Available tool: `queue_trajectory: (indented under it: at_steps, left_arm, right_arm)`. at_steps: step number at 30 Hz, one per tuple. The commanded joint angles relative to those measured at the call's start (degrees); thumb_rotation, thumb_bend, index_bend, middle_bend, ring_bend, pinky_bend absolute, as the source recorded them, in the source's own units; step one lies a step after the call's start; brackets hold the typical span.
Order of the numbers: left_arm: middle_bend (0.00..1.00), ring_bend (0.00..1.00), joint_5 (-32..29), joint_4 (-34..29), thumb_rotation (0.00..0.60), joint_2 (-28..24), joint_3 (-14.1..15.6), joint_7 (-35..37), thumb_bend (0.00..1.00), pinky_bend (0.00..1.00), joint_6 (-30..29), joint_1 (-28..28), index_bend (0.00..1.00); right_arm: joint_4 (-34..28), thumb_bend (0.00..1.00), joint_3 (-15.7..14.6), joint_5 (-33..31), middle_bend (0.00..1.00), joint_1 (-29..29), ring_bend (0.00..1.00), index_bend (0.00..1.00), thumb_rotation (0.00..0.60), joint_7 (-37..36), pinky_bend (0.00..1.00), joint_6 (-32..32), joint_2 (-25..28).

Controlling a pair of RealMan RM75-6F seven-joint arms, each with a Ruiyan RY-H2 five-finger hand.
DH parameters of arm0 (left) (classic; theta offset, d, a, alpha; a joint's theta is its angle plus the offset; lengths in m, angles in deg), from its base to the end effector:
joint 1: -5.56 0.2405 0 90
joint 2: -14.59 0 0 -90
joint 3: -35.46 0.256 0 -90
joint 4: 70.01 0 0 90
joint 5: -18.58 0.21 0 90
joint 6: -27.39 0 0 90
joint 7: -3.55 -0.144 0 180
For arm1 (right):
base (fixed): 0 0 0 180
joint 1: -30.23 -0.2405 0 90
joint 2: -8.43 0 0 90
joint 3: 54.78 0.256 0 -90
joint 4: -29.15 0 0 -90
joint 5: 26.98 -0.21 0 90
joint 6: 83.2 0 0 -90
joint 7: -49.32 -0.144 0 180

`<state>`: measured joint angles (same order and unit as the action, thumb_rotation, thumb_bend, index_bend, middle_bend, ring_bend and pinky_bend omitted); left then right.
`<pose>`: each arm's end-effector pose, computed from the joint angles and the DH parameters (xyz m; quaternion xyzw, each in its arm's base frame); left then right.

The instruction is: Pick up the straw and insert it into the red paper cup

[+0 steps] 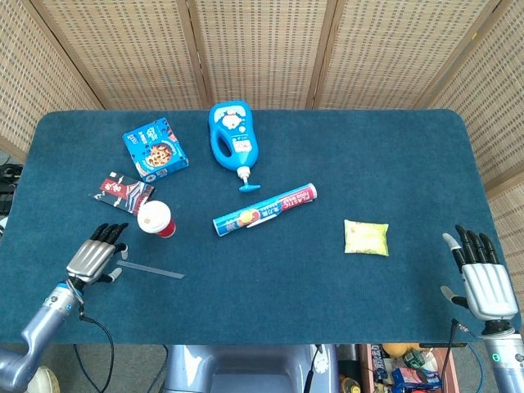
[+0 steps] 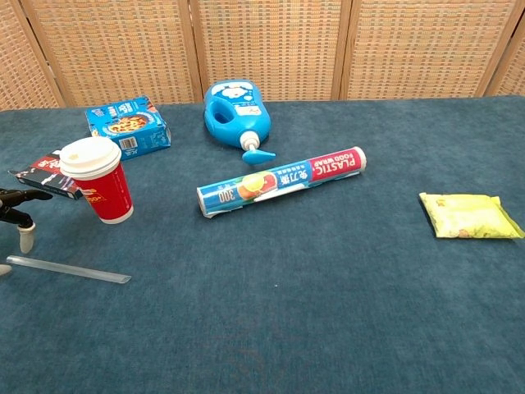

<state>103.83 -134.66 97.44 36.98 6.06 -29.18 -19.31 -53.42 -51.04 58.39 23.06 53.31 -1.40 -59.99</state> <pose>-0.3320 0.2783 0.0306 -0.7578 -0.3878 -0.2498 0.4615 -0.3340 -0.1998 0.1477 0.6298 -0.3411 0.3382 0.6105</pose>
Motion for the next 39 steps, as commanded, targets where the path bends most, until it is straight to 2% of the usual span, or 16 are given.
queue_trajectory:
  at_steps: [1,12,33,39]
  left_arm:
    - [0.00,0.00,0.1,0.2,0.600,0.2,0.1,0.3,0.35,0.00,0.1,-0.2,0.47]
    - [0.00,0.00,-0.4,1.3,0.600,1.4,0.3,-0.3,0.35,0.00,0.3,-0.5,0.48]
    - [0.00,0.00,-0.9,1.9,0.600,1.7,0.6,-0.9,0.37,0.00,-0.6,-0.1,0.56]
    - [0.00,0.00,2.5,0.7,0.600,-1.2,1.3,-1.9,0.37,0.00,-6.6,1.0,0.56]
  right_arm:
    - [0.0,0.00,0.0,0.0,0.00,0.0,0.00,0.00,0.600,-0.1,0.00,0.1,0.0]
    - [0.2,0.00,0.0,-0.2,0.00,0.0,0.00,0.00,0.600,-0.2,0.00,-0.1,0.0]
    - [0.1,0.00,-0.1,-0.4,0.00,-0.1,0.00,0.00,0.600,-0.5,0.00,-0.5,0.1]
    - [-0.1,0.00,-0.2,-0.2,0.00,-0.2,0.00,0.00,0.600,-0.2,0.00,-0.5,0.1]
